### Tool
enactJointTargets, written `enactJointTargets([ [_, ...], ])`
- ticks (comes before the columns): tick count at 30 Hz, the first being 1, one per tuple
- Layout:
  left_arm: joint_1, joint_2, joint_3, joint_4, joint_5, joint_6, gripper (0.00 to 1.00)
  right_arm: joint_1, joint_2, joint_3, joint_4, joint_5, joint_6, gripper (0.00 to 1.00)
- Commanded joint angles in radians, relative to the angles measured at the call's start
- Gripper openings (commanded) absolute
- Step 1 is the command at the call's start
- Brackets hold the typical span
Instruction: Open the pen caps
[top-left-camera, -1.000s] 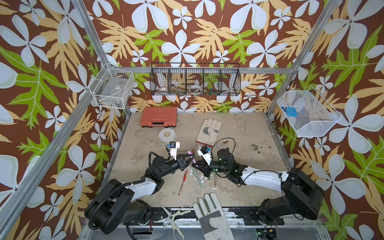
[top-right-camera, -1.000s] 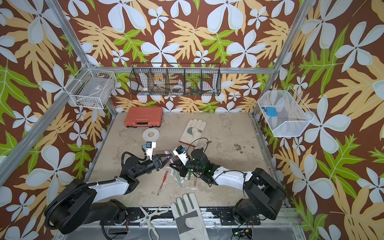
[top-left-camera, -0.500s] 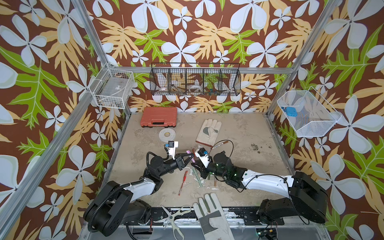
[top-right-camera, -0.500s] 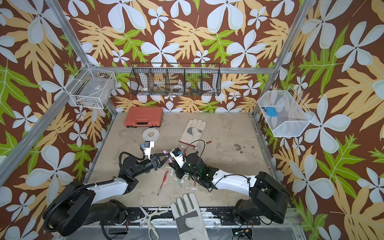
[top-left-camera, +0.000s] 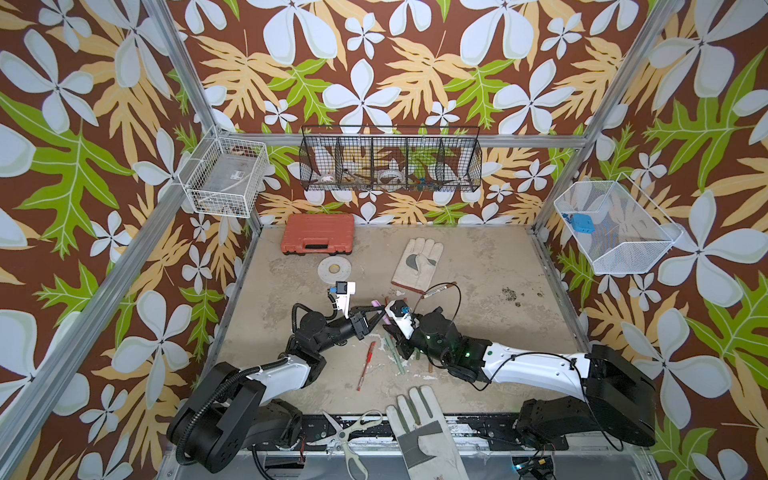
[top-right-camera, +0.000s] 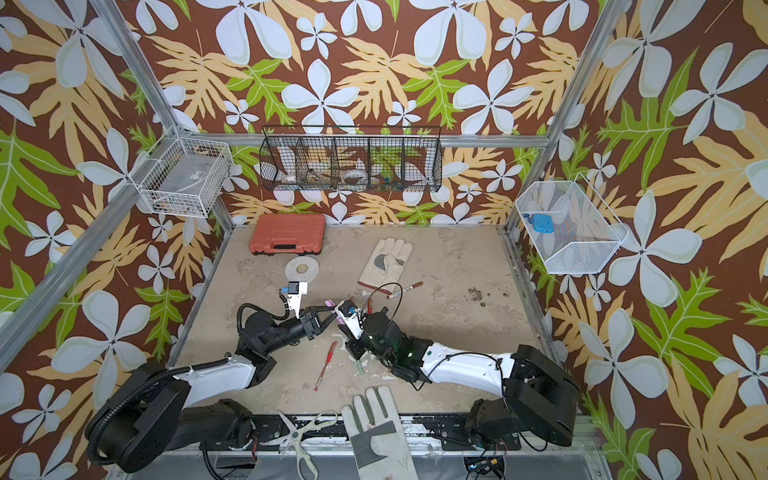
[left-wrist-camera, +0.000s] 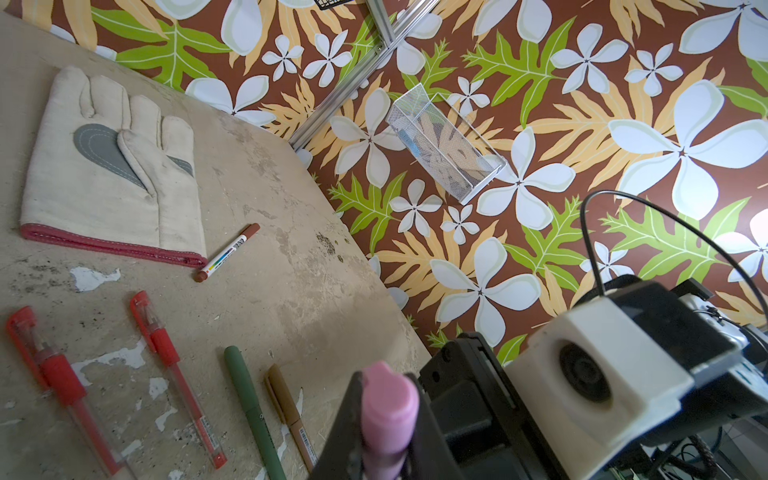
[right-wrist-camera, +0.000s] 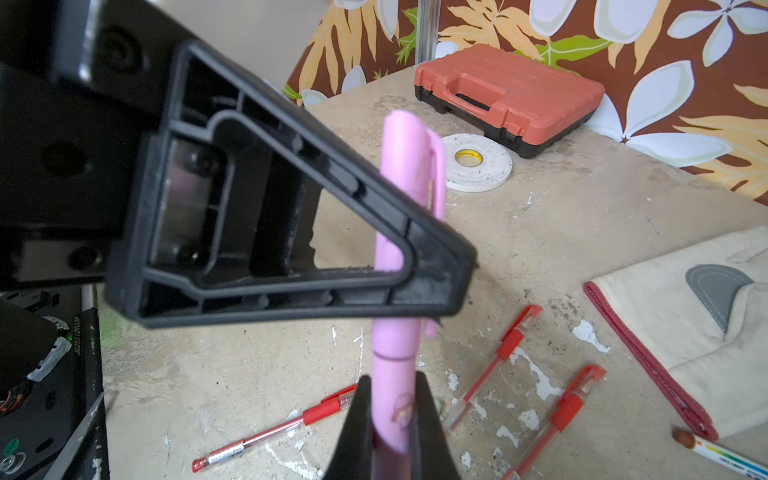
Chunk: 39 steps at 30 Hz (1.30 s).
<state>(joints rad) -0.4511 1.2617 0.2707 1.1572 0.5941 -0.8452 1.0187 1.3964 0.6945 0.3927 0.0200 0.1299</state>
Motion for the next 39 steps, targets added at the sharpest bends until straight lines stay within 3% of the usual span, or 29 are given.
enactJointTargets([
  [1, 0.022, -0.016, 0.001, 0.043, -0.08, -0.035, 0.0, -0.009, 0.0, -0.008, -0.034, -0.176, -0.021, 0.0],
  [6, 0.036, -0.018, -0.008, 0.052, -0.083, -0.047, 0.0, -0.03, 0.02, -0.004, -0.026, -0.286, 0.001, 0.0],
  [19, 0.088, 0.092, -0.056, 0.298, -0.03, -0.167, 0.0, -0.153, 0.068, -0.019, 0.041, -0.579, 0.085, 0.0],
  [26, 0.095, 0.09, -0.057, 0.298, -0.03, -0.159, 0.0, -0.158, 0.105, 0.01, 0.002, -0.607, 0.069, 0.0],
  [28, 0.101, 0.08, -0.06, 0.299, -0.031, -0.164, 0.0, -0.147, 0.103, 0.018, -0.024, -0.573, 0.053, 0.0],
  [32, 0.115, 0.057, -0.071, 0.279, -0.049, -0.167, 0.0, -0.062, 0.085, 0.046, -0.109, -0.355, -0.023, 0.0],
  [39, 0.131, 0.026, -0.079, 0.245, -0.067, -0.165, 0.0, 0.036, 0.08, 0.069, -0.158, -0.084, -0.065, 0.0],
])
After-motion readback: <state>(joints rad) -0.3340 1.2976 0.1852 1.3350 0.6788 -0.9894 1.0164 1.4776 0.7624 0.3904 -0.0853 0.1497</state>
